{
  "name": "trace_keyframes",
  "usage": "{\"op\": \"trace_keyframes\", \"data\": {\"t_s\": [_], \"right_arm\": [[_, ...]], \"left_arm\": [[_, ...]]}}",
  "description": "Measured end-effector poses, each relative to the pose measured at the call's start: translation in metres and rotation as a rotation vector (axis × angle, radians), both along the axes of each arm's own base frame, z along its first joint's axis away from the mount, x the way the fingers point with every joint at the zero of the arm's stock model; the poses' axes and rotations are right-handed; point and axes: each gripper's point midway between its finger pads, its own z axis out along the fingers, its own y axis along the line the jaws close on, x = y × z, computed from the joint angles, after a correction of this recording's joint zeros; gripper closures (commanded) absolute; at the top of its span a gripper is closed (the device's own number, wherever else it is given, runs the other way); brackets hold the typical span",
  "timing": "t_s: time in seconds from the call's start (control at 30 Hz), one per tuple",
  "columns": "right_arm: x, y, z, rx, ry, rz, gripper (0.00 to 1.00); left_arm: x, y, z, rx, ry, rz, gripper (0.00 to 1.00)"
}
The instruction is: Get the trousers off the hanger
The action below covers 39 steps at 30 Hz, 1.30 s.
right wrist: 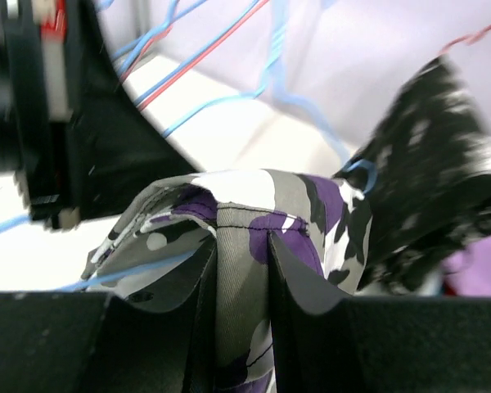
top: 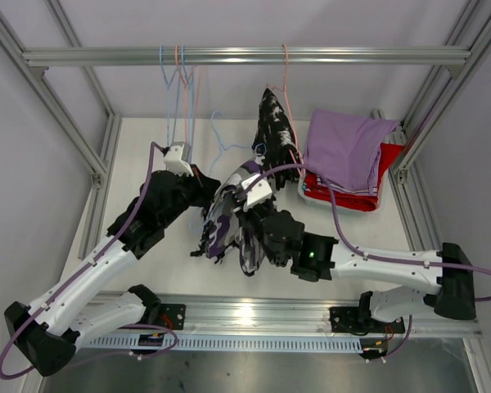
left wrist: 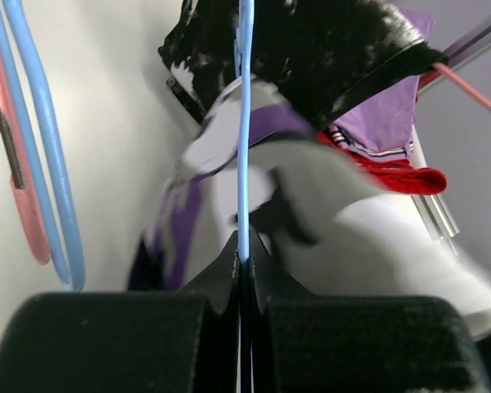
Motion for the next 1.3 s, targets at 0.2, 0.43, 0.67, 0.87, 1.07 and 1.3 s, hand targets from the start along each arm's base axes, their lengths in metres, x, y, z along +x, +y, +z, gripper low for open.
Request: {"op": "trace_keyframes", "data": {"t_s": [0.2, 0.43, 0.67, 0.87, 1.07, 1.3], "right_arm": [[-0.001, -0.037, 0.041, 0.032, -0.061, -0.052, 1.0], [-0.006, -0.083, 0.077, 0.054, -0.111, -0.107, 1.0], [-0.011, -0.127, 0.097, 0.027, -0.146, -0.17, 1.0], [-0.019, -0.192, 0.126, 0.121, -0.162, -0.265, 1.0], [-0.024, -0.253, 0.142, 0.216, -0.158, -0.396, 1.0], [-0.018, -0.313, 0.137, 0.242, -0.146, -0.618, 1.0]], "left_arm": [[-0.001, 0.0, -0.008, 0.017, 0.025, -0.003, 1.0], [0.001, -0.002, -0.006, 0.01, 0.033, -0.002, 1.0], [0.0, -0.004, -0.002, -0.01, 0.036, -0.008, 1.0], [-0.003, -0.006, -0.002, -0.011, 0.042, -0.028, 1.0], [-0.006, -0.008, -0.006, -0.006, 0.057, -0.042, 1.0], [-0.007, -0.009, -0.013, 0.008, 0.078, -0.049, 1.0]]}}
